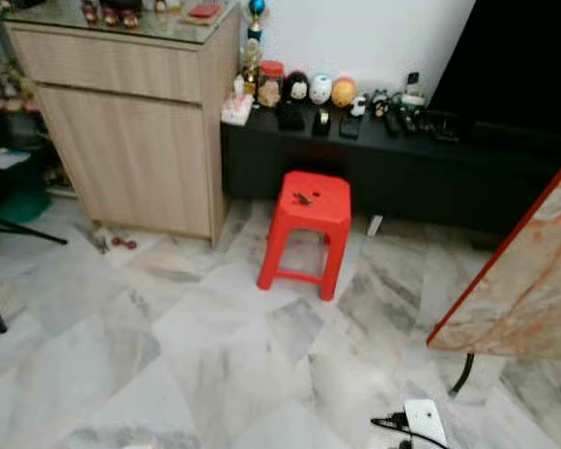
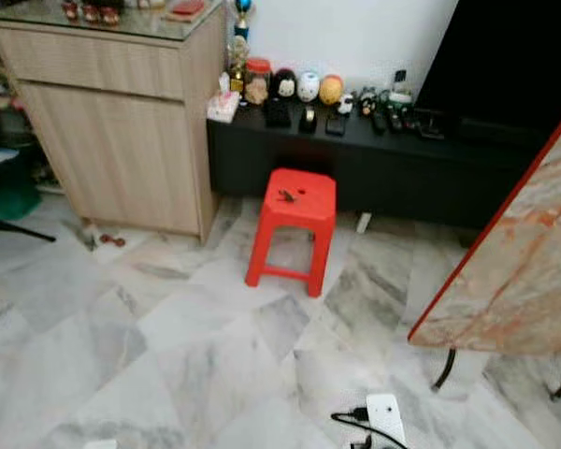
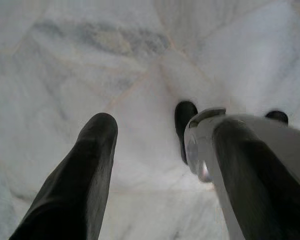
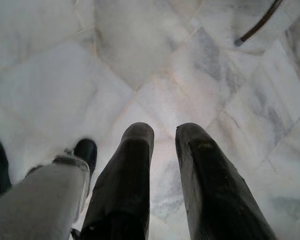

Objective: Hang keys on a hook

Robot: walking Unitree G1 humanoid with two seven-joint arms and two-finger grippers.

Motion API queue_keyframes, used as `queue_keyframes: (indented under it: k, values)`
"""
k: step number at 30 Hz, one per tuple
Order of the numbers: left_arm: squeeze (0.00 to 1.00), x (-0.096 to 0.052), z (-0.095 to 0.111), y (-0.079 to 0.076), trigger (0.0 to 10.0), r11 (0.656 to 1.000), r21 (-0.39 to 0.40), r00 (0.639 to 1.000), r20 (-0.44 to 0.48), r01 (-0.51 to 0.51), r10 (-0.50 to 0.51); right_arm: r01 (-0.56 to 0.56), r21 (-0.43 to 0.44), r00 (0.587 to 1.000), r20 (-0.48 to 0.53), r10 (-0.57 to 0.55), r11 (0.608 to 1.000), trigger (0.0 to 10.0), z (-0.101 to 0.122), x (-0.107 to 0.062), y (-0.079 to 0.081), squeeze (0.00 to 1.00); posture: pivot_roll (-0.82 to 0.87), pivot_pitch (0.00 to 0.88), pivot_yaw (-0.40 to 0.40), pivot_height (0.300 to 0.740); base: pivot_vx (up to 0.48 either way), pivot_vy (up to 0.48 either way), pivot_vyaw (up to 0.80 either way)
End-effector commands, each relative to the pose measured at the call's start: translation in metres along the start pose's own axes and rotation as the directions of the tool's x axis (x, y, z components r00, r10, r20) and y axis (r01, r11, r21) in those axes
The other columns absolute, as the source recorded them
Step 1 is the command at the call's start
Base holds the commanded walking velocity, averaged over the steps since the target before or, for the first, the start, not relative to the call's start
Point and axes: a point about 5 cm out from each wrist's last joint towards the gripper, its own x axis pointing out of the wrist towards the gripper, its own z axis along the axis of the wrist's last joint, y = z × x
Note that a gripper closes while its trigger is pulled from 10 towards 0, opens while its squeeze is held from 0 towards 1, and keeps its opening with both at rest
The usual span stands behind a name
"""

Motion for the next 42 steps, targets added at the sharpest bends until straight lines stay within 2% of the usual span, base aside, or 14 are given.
queue_keyframes:
  k: [1,33,36,42]
  values:
    - [0.0,0.0008,0.0019,-0.0069,10.0,1.0,-0.007,1.0,0.002,0.017,-0.016,0.019,0.0,1.0,0.002,-0.019,1.0,10.0,-0.0009,-0.0003,-0.0071,0.0,0.04,0.0,-0.122,0.74,0.424,0.0,0.0]
    - [0.0,0.0012,0.0046,-0.0058,10.0,1.0,-0.003,1.0,0.009,0.019,-0.019,0.026,0.007,1.0,-0.008,-0.026,1.0,10.0,-0.0038,-0.0005,-0.0075,0.0,0.04,0.0,-0.124,0.74,0.42,0.0,0.0]
    - [0.0,0.0013,0.0046,-0.0059,10.0,1.0,0.019,1.0,0.004,0.018,-0.018,0.027,-0.003,0.999,-0.02,-0.027,1.0,10.0,-0.0048,-0.0005,-0.0074,0.0,0.04,0.0,-0.125,0.74,0.16,0.0,0.0]
    - [0.0,0.0013,0.0052,-0.0066,10.0,1.0,0.014,1.0,0.012,0.022,-0.022,0.023,-0.013,0.999,-0.028,-0.023,1.0,10.0,-0.0056,-0.0005,-0.0072,0.0,0.04,0.0,-0.127,0.74,0.0,0.0,-0.68]
